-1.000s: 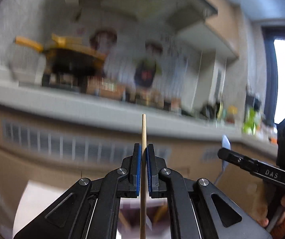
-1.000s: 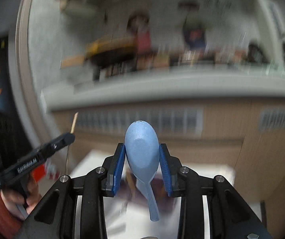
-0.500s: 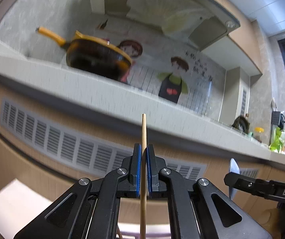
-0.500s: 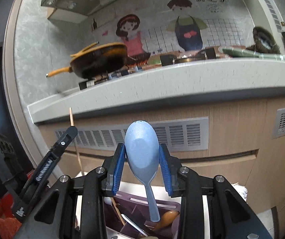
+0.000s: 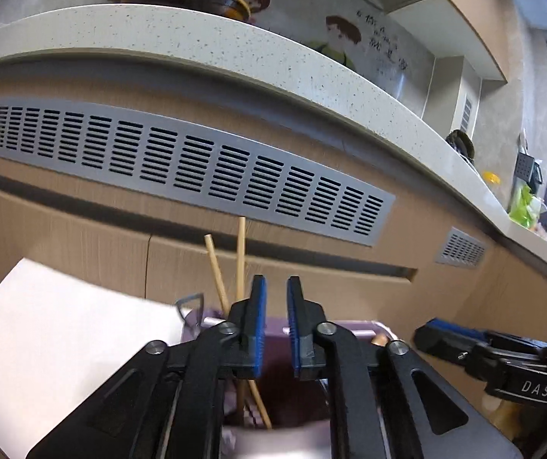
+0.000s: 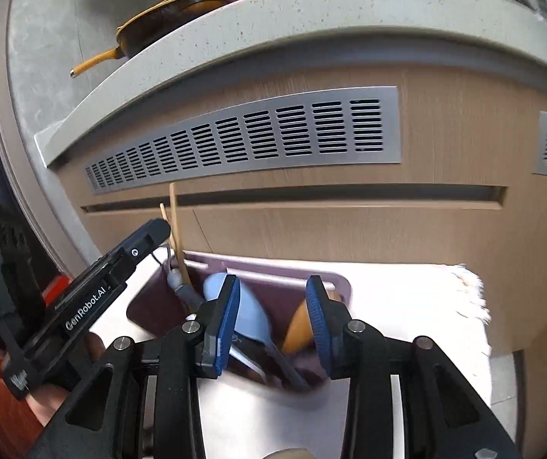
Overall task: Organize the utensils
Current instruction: 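Grasp a dark long-handled spoon by its handle with the right tool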
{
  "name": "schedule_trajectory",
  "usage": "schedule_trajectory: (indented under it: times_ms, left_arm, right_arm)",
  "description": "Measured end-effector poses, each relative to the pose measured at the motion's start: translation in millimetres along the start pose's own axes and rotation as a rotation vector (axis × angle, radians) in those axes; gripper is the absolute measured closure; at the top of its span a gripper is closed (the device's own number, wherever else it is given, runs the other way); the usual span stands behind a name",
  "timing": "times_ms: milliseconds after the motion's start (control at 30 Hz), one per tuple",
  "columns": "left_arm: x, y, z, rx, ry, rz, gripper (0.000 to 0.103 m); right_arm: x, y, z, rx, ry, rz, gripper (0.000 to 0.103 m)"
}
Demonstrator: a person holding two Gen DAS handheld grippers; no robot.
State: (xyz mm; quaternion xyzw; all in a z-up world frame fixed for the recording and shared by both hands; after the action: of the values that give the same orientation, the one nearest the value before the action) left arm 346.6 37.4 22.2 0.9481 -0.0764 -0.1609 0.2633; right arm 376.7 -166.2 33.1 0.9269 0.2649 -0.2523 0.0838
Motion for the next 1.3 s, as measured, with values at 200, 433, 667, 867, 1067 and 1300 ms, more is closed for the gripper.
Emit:
schedule_trajectory:
  times_ms: [200, 433, 667, 867, 1067, 1300]
  left_arm:
    - [-57.1, -16.8, -17.9, -0.016, -0.047, -0.053, 0.067]
    - [-101.1, -74.8, 23.6, -0.048, -0.184, -0.214, 0.053]
    - [-138.9, -132.1, 71.6, -0.2, -0.277, -0.287, 0.053]
    - [-157.6, -145.7, 79.6, -0.239, -0.305, -0.296, 0.053]
    - [-156.9, -144.4, 77.1, -0.263, -0.309, -0.282, 0.053]
    - [-149.0, -137.9, 82.0, -0.269, -0.344, -0.259, 0.053]
  right_arm:
    - [-45.1, -19.0, 14.6, -0.063, 0.012, 0.075, 0.064]
    - [-11.3, -65.7, 71.3, -0.114, -0.23, -0.1, 0.065]
    - [48.1, -119.5, 104.8, -0.215, -0.392, -0.226, 0.07]
    - [75.4, -127.2, 109.1, -0.289, -0.432, -0.178, 0.087]
    - [40.1, -127.7, 130.6, -0.311, -0.476, -0.254, 0.084]
    - [-11.0, -165.7, 160.0, -0.422, -0.512, -0.529, 0.062]
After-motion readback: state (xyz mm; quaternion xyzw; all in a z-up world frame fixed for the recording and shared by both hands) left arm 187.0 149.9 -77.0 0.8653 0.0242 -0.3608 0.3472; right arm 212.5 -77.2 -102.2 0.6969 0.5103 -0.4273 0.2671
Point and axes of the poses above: each gripper's, at about its wrist camera, not at the fingertips, and x roughly the way its jaws point, y to its right, z to its underside, the point moved 3 cm from there along x, roughly the way its jaws point, and after that the axes turned 12 degrees about -x, right-handed, at the moved point
